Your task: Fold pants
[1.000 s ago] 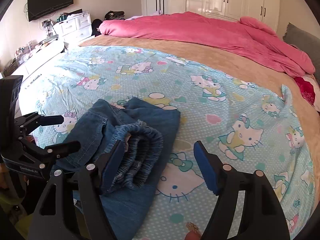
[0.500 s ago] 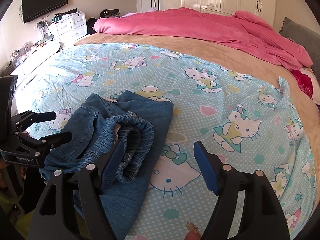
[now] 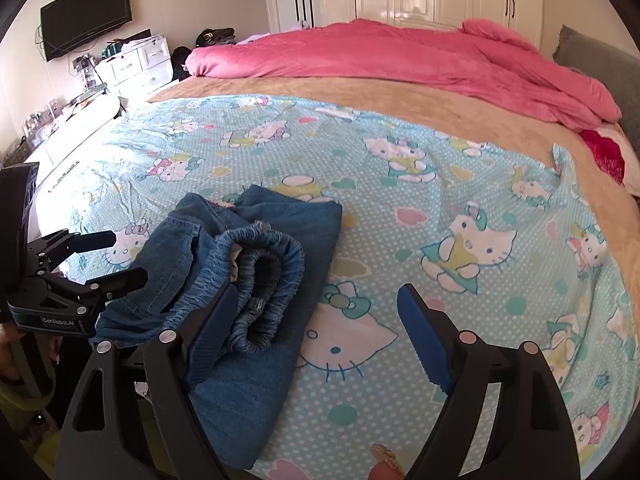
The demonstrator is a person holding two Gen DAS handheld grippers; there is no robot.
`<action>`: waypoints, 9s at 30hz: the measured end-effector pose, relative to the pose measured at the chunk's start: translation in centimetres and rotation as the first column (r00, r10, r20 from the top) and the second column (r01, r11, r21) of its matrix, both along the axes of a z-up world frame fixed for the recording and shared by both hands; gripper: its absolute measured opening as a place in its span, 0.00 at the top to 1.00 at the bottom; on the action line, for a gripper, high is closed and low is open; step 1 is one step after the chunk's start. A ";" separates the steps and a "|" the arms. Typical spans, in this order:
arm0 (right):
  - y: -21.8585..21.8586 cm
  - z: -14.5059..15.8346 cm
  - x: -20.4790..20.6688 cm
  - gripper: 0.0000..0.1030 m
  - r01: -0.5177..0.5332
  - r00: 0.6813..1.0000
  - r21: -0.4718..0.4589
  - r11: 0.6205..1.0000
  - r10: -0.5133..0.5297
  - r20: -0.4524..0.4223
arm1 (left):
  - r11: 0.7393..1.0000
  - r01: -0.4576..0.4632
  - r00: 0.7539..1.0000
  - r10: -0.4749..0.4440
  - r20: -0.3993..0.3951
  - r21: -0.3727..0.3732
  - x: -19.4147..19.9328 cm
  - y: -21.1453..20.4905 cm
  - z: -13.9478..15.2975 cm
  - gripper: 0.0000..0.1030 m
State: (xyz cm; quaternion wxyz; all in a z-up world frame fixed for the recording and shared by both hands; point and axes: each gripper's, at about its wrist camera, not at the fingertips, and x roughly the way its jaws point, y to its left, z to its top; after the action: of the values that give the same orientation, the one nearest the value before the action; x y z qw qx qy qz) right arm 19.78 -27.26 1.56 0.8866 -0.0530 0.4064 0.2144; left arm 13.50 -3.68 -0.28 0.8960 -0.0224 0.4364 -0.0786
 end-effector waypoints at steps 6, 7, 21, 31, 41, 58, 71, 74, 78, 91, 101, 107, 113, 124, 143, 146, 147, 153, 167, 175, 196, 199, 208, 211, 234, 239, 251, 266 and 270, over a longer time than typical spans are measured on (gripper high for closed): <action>0.2 -2.9 1.7 0.39 -0.010 0.993 0.054 0.998 0.017 -0.120 | 1.000 0.004 1.000 -0.004 -0.030 -0.002 1.0 -0.3 -1.2 0.09; 0.3 -3.3 1.9 0.43 -0.016 0.990 0.066 0.998 0.025 -0.140 | 1.000 0.012 0.999 -0.012 -0.035 -0.008 1.3 -0.4 -1.4 0.09; 1.5 -4.6 2.9 0.82 -0.093 0.974 0.207 0.974 0.133 -0.185 | 0.994 0.097 0.994 -0.099 -0.036 -0.056 2.9 -3.0 -1.6 0.73; 1.7 -0.1 4.6 0.88 -0.100 0.994 0.130 0.986 0.104 -0.027 | 0.989 0.143 0.988 -0.141 0.056 -0.032 6.8 -5.2 2.3 0.80; 0.1 0.5 11.1 0.90 -0.025 1.000 0.069 0.997 0.024 0.004 | 0.989 0.127 0.991 -0.123 0.051 -0.072 13.3 -6.9 2.0 0.80; -3.8 -2.3 11.7 0.45 0.151 0.988 0.006 0.989 -0.151 -0.031 | 0.998 0.067 0.998 -0.067 -0.011 -0.013 13.6 -5.6 -1.0 0.26; -6.4 0.5 5.5 0.09 0.237 0.970 0.057 0.970 -0.240 0.049 | 0.999 0.040 0.997 -0.040 0.059 -0.001 9.1 -5.1 2.2 0.09; -6.5 1.1 4.2 0.07 0.240 0.968 0.065 0.969 -0.244 0.063 | 1.000 0.027 0.997 -0.027 0.075 0.000 8.0 -4.9 2.8 0.09; -6.3 1.9 2.7 0.05 0.235 0.967 0.068 0.970 -0.240 0.085 | 1.000 0.018 0.995 -0.017 0.098 -0.007 6.5 -4.6 3.5 0.09; -5.4 4.4 -0.4 0.04 0.213 0.960 0.080 0.974 -0.224 0.168 | 1.000 -0.008 0.986 0.007 0.168 0.003 2.7 -4.2 5.6 0.09; -4.7 6.4 -2.9 0.04 0.188 0.947 0.074 0.979 -0.201 0.250 | 1.000 -0.005 0.981 0.002 0.194 0.017 0.8 -4.7 6.5 0.09; -4.8 7.0 -4.1 0.04 0.183 0.944 0.073 0.980 -0.196 0.267 | 1.000 -0.002 0.979 -0.001 0.202 0.018 0.1 -4.8 6.8 0.09; -5.1 7.0 -4.9 0.04 0.187 0.944 0.074 0.980 -0.200 0.263 | 1.000 0.004 0.979 -0.009 0.202 0.023 -1.0 -5.2 7.0 0.09; -5.4 6.3 -6.5 0.04 0.189 0.947 0.080 0.979 -0.204 0.247 | 1.000 0.006 0.981 -0.010 0.193 0.023 -2.9 -5.2 6.5 0.09; -5.3 4.8 -8.2 0.04 0.193 0.949 0.073 0.978 -0.205 0.241 | 1.000 -0.008 0.984 0.006 0.179 0.011 -5.7 -5.2 3.8 0.09; -5.2 4.0 -8.3 0.04 0.197 0.953 0.064 0.978 -0.206 0.222 | 1.000 -0.005 0.986 0.003 0.169 0.010 -5.7 -5.3 3.5 0.09; -5.2 3.7 -8.4 0.04 0.198 0.954 0.062 0.978 -0.207 0.216 | 1.000 -0.005 0.986 0.004 0.167 0.009 -5.7 -5.3 3.4 0.09; -5.2 2.0 -8.5 0.04 0.219 0.958 0.057 0.974 -0.226 0.179 | 1.000 -0.017 0.989 0.016 0.150 0.004 -5.6 -5.1 2.9 0.09; -4.6 -1.6 -7.6 0.04 0.243 0.964 0.025 0.970 -0.244 0.109 | 0.999 -0.036 0.995 0.034 0.090 0.014 -4.9 -4.7 0.7 0.09; -4.3 -2.6 -7.1 0.04 0.249 0.964 0.018 0.968 -0.249 0.096 | 0.999 -0.050 0.997 0.050 0.058 0.011 -4.4 -4.1 -0.4 0.09; -4.1 -3.3 -6.6 0.04 0.260 0.961 0.026 0.965 -0.261 0.092 | 0.998 -0.051 0.997 0.050 0.065 0.023 -4.0 -4.0 -1.0 0.09; -4.1 -3.2 -6.6 0.04 0.260 0.961 0.025 0.965 -0.261 0.093 | 0.998 -0.055 0.997 0.053 0.063 0.025 -4.0 -4.0 -0.9 0.09; -4.2 -3.0 -6.8 0.04 0.261 0.960 0.026 0.965 -0.262 0.100 | 0.998 -0.048 0.995 0.045 0.084 0.040 -4.3 -4.3 -0.3 0.09; -4.3 -2.9 -6.8 0.04 0.266 0.958 0.026 0.964 -0.267 0.101 | 0.998 -0.048 0.996 0.044 0.083 0.043 -4.3 -4.4 -0.3 0.09; -4.4 -2.7 -6.5 0.04 0.270 0.957 0.024 0.962 -0.271 0.098 | 0.997 -0.062 0.995 0.057 0.083 0.053 -4.1 -4.0 -0.2 0.09; -4.4 -2.8 -6.6 0.04 0.270 0.958 0.023 0.963 -0.271 0.097 | 0.996 -0.064 0.995 0.059 0.083 0.056 -4.1 -4.0 -0.2 0.09; -4.6 -2.7 -6.8 0.04 0.276 0.956 0.023 0.961 -0.277 0.099 | 0.996 -0.069 0.994 0.064 0.085 0.058 -4.2 -3.9 -0.1 0.09; -4.6 -2.7 -6.9 0.04 0.278 0.955 0.022 0.960 -0.279 0.102 | 0.996 -0.072 0.994 0.067 0.085 0.061 -4.2 -3.9 0.0 0.09; -4.6 -2.7 -6.9 0.04 0.277 0.955 0.022 0.961 -0.278 0.100 | 0.996 -0.072 0.994 0.067 0.084 0.060 -4.2 -3.9 0.0 0.09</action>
State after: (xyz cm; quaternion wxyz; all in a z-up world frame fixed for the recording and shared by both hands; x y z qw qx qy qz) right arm 12.88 -31.82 -1.19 0.9278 -0.0028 0.3630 0.0868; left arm 9.31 -7.55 -0.32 0.9157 -0.0061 0.4004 -0.0345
